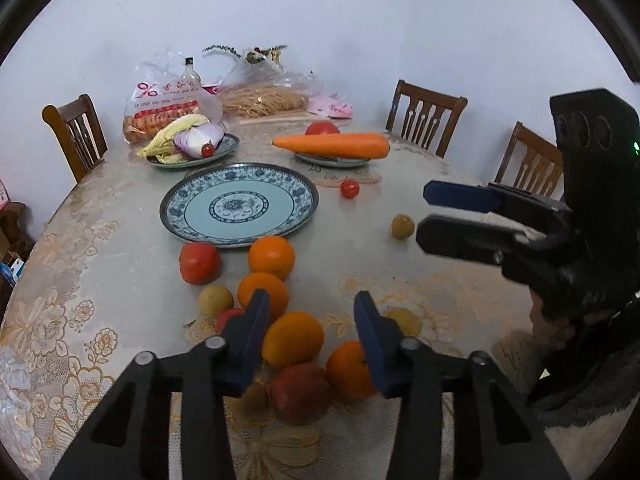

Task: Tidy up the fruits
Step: 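Lower the left tool onto an orange and close its fingers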

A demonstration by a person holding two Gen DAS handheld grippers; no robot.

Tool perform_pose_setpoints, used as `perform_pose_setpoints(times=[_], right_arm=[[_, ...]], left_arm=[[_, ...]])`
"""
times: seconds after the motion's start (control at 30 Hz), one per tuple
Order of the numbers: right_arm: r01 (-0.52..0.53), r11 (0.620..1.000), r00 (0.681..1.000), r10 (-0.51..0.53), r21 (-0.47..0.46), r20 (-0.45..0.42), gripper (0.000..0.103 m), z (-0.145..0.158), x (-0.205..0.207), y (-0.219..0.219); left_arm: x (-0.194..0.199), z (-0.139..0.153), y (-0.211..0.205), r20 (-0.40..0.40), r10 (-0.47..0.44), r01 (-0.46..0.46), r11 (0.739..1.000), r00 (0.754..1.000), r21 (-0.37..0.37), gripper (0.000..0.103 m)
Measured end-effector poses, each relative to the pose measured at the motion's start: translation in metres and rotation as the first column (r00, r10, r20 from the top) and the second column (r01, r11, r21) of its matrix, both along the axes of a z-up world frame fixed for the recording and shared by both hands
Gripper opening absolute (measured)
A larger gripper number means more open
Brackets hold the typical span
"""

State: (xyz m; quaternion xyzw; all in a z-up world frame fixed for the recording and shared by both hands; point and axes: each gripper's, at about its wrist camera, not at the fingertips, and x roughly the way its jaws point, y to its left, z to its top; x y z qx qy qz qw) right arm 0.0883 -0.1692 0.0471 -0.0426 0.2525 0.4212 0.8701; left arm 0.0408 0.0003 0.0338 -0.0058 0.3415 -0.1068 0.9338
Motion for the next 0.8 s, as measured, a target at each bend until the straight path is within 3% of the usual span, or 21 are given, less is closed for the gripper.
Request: perform_pose_setpoints(times=[0.17,0.3,0.37,0.43,0.5,0.7,0.8], right_arm=[[0.028,1.0,0.999,-0.029,-0.004,-0.046,0.073,-0.003,0.011,-0.003],[0.019,1.0,0.997,-0.019,0.003,-0.069,0.073,-0.004,0.014,-0.004],[0.012,1.0,0.998,-0.012,-0.002,-0.068,0.073,-0.005,0.014,-0.002],[0.008,1.0,0.998,-0.009,-0.012,-0.061,0.073,-0.004,0.014,0.001],[0.009,1.0,0.999,-0.01,-0.021,-0.052,0.073,-0.003,0.014,0.004],[0.025,0.999,0.998,-0.027,-0.048,-0.053,0.073,-0.001,0.015,0.008],[0.001,0.997,0.994,-0.009,-0.074,-0.107,0.072,0.0,0.022,0.014]], left_arm=[[0.016,-0.006,0.003,-0.083,-0.037,0.039,0.999,0.996,0.025,0.033],[0.025,-0.011,0.003,-0.128,-0.005,0.013,0.998,0.992,0.061,0.046],[0.03,-0.015,0.001,-0.153,-0.004,0.015,0.997,0.988,0.071,0.047],[0.03,-0.014,0.002,-0.155,-0.012,0.023,0.998,0.988,0.066,0.046],[0.031,-0.013,0.004,-0.153,-0.009,0.018,0.998,0.988,0.058,0.033],[0.025,-0.006,0.006,-0.114,-0.047,0.047,0.999,0.992,-0.001,0.032],[0.023,-0.003,0.009,-0.102,-0.044,0.042,0.999,0.994,-0.015,0.032]])
